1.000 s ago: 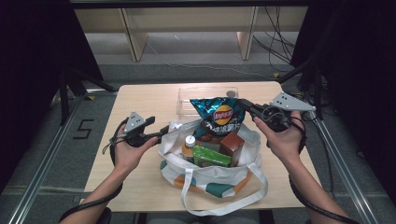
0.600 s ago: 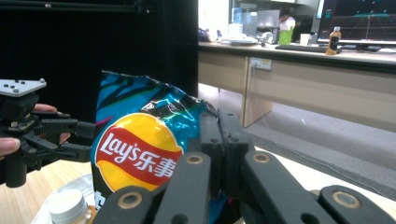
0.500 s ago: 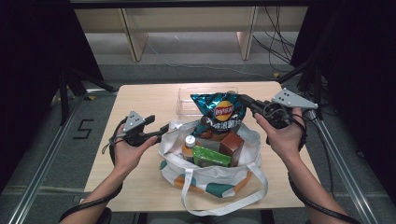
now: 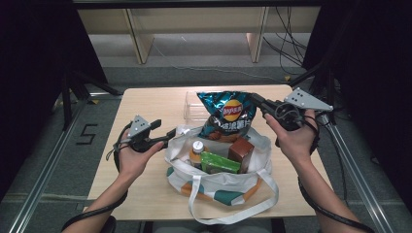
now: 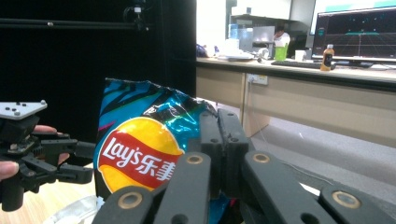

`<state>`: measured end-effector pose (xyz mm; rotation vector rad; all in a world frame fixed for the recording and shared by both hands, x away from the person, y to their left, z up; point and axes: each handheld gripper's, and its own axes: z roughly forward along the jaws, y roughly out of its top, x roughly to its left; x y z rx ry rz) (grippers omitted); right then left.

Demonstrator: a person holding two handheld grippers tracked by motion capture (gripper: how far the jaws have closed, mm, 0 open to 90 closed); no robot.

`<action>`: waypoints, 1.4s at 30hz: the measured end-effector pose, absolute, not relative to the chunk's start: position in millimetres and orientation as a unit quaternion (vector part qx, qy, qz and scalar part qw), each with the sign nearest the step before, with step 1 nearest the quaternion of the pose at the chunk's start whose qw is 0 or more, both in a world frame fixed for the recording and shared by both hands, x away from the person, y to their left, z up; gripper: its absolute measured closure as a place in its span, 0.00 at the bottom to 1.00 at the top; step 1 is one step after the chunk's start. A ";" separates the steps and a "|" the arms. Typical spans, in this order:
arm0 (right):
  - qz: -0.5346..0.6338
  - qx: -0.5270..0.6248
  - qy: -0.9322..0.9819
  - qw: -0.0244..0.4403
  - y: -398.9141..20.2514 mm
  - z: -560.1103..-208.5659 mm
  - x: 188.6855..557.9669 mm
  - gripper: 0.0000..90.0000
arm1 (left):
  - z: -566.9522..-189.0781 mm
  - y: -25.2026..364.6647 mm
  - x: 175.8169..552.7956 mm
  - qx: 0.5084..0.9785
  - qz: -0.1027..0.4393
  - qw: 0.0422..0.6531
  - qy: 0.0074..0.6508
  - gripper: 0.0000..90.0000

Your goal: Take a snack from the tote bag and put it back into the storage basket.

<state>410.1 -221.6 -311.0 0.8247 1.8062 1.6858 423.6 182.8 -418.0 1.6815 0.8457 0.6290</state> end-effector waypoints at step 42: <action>0.647 0.298 0.639 0.291 -221.8 -289.1 415.6 1.00 | -418.3 181.0 423.5 0.706 0.268 0.551 0.355 0.33</action>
